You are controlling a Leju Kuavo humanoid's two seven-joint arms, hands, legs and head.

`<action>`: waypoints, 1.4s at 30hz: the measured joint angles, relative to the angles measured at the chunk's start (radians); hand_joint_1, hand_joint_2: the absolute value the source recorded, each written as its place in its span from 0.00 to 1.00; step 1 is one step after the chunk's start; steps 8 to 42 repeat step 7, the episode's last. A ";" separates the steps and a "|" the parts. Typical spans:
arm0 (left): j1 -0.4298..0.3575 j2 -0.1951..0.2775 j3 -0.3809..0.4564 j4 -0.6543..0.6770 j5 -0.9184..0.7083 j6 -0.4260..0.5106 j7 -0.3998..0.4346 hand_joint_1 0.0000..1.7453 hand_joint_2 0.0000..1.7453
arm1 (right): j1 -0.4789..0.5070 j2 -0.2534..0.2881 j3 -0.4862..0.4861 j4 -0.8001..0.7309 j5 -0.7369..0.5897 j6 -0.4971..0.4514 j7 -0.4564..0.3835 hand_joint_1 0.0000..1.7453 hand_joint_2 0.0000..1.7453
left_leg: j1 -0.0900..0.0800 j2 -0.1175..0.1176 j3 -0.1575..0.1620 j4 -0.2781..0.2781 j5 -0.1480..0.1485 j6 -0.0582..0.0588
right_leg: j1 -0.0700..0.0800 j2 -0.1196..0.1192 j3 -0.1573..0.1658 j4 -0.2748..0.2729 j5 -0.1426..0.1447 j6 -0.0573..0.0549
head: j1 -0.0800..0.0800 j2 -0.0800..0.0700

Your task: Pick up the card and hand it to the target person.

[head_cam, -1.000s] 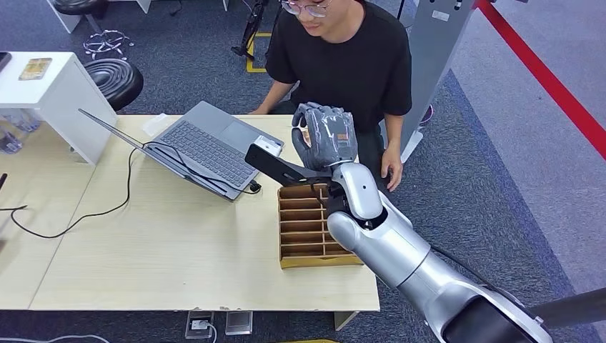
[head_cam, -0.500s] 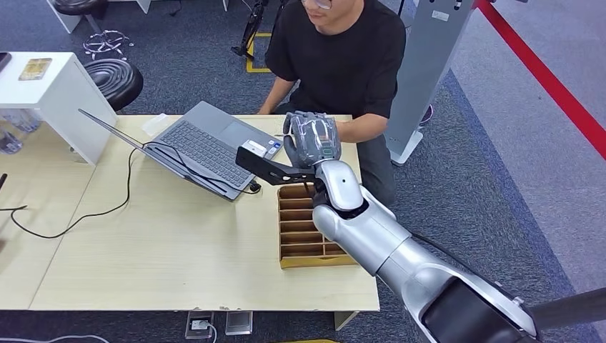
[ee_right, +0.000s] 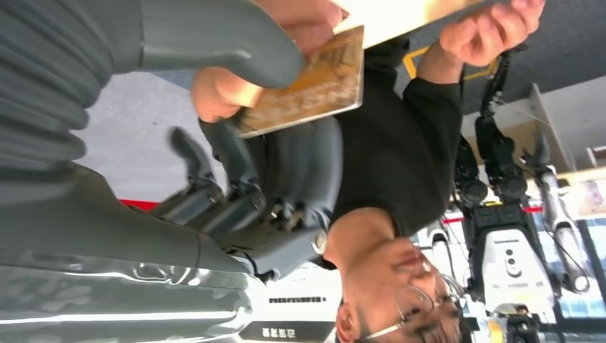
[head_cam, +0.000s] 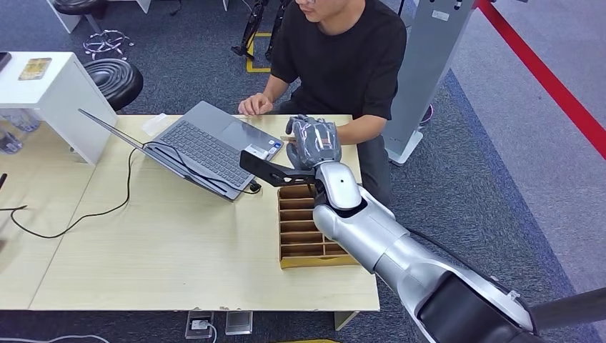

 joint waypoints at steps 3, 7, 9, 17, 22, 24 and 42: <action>0.000 0.000 0.000 0.000 0.000 0.003 0.002 0.00 0.00 | 0.000 0.002 0.007 0.010 -0.007 -0.006 -0.003 0.00 1.00 | 0.000 0.000 0.000 0.000 0.000 0.000 | 0.000 0.000 0.000 0.000 0.000 0.000 | -0.001 0.000; 0.000 0.000 0.000 0.000 0.005 0.008 0.003 0.00 0.00 | 0.000 0.003 0.013 0.017 -0.016 -0.017 -0.009 0.00 1.00 | 0.000 0.000 0.000 0.000 0.000 0.000 | 0.000 0.000 0.000 0.000 0.000 0.000 | 0.000 0.000; 0.000 0.000 0.000 0.000 0.005 0.008 0.003 0.00 0.00 | 0.000 0.003 0.013 0.017 -0.016 -0.017 -0.009 0.00 1.00 | 0.000 0.000 0.000 0.000 0.000 0.000 | 0.000 0.000 0.000 0.000 0.000 0.000 | 0.000 0.000; 0.000 0.000 0.000 0.000 0.005 0.008 0.003 0.00 0.00 | 0.000 0.003 0.013 0.017 -0.016 -0.017 -0.009 0.00 1.00 | 0.000 0.000 0.000 0.000 0.000 0.000 | 0.000 0.000 0.000 0.000 0.000 0.000 | 0.000 0.000; 0.000 0.000 0.000 0.000 0.005 0.008 0.003 0.00 0.00 | 0.000 0.003 0.013 0.017 -0.016 -0.017 -0.009 0.00 1.00 | 0.000 0.000 0.000 0.000 0.000 0.000 | 0.000 0.000 0.000 0.000 0.000 0.000 | 0.000 0.000; 0.000 0.000 0.000 0.000 0.005 0.008 0.003 0.00 0.00 | 0.000 0.003 0.013 0.017 -0.016 -0.017 -0.009 0.00 1.00 | 0.000 0.000 0.000 0.000 0.000 0.000 | 0.000 0.000 0.000 0.000 0.000 0.000 | 0.000 0.000; 0.000 0.000 0.000 0.000 0.005 0.008 0.003 0.00 0.00 | 0.000 0.003 0.013 0.017 -0.016 -0.017 -0.009 0.00 1.00 | 0.000 0.000 0.000 0.000 0.000 0.000 | 0.000 0.000 0.000 0.000 0.000 0.000 | 0.000 0.000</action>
